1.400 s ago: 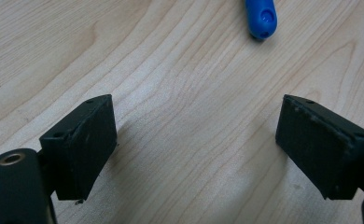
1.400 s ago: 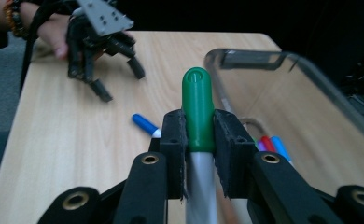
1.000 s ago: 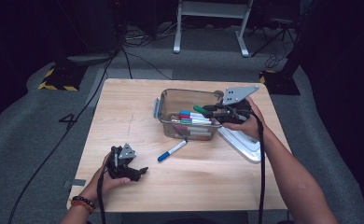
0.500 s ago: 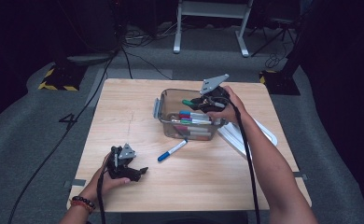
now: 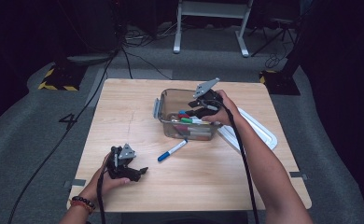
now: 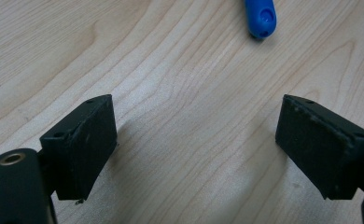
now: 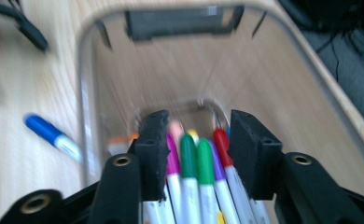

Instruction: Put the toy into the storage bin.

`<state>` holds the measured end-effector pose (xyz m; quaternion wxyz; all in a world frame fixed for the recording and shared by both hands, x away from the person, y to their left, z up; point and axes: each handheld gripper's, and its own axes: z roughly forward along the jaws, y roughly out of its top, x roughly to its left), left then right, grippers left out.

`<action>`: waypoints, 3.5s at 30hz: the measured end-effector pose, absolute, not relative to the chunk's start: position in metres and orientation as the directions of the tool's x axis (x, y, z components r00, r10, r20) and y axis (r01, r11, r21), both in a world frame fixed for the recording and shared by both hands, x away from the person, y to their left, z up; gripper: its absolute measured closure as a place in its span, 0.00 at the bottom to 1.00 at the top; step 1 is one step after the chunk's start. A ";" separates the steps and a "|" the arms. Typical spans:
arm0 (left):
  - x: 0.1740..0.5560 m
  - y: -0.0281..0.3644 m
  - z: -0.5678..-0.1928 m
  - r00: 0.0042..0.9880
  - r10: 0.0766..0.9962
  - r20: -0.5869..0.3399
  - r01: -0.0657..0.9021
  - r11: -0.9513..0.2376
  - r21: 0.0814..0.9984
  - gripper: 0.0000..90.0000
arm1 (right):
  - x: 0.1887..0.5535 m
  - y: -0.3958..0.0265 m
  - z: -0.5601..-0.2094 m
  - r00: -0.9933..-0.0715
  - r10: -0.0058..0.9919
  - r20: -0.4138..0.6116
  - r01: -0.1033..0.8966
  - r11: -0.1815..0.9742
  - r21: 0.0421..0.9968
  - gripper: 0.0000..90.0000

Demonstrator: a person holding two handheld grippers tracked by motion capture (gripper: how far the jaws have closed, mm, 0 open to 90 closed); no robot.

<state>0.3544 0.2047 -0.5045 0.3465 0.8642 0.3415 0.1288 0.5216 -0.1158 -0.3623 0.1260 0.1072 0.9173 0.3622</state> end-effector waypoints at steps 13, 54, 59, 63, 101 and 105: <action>0.354 0.205 -0.504 0.736 0.677 -0.010 0.497 -0.531 0.687 0.14 | 0.461 -0.143 -0.334 -0.956 0.245 -0.161 -0.010 0.521 0.854 0.50; 0.352 0.207 -0.505 0.733 0.680 -0.014 0.501 -0.526 0.687 0.14 | 0.436 -0.050 -0.496 -1.000 0.024 -0.007 0.011 0.705 0.710 0.71; 0.352 0.207 -0.505 0.733 0.680 -0.013 0.501 -0.526 0.687 0.14 | 0.428 -0.056 -0.494 -1.000 0.015 -0.010 0.004 0.716 0.698 0.82; 0.352 0.206 -0.505 0.730 0.684 -0.018 0.505 -0.522 0.687 0.14 | 0.422 -0.066 -0.493 -1.000 0.022 -0.013 0.007 0.724 0.690 0.83; 0.353 0.206 -0.505 0.732 0.681 -0.016 0.504 -0.525 0.686 0.14 | 0.394 -0.173 -0.361 -0.969 0.205 -0.137 -0.013 0.514 0.858 0.83; 0.354 0.206 -0.505 0.736 0.677 -0.019 0.501 -0.526 0.687 0.13 | 0.395 -0.182 -0.340 -0.958 0.234 -0.165 -0.023 0.510 0.860 0.83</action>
